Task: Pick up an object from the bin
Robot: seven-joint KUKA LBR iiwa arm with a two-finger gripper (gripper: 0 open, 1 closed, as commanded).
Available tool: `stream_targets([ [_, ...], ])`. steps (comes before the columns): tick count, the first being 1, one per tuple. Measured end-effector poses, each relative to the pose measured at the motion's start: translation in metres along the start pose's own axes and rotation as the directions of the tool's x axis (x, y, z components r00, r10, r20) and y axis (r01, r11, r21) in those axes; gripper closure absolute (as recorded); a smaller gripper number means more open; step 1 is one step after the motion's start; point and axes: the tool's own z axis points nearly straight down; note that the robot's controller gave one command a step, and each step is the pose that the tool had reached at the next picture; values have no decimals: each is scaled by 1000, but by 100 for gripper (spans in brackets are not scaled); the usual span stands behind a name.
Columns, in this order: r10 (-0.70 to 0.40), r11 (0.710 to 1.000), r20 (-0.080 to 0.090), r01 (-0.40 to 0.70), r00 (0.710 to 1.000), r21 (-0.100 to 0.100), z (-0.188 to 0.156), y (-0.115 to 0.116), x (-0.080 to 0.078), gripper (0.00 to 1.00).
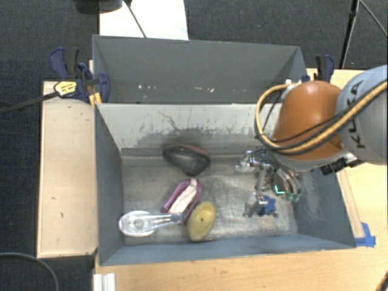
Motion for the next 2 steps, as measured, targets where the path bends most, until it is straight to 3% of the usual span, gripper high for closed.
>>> stream_targets([
  [1, -101, 995, 13, 101, 995, 0, 91, 53, -61, 0],
  [2, -237, 972, 18, 237, 971, 3, 92, 121, -60, 0],
])
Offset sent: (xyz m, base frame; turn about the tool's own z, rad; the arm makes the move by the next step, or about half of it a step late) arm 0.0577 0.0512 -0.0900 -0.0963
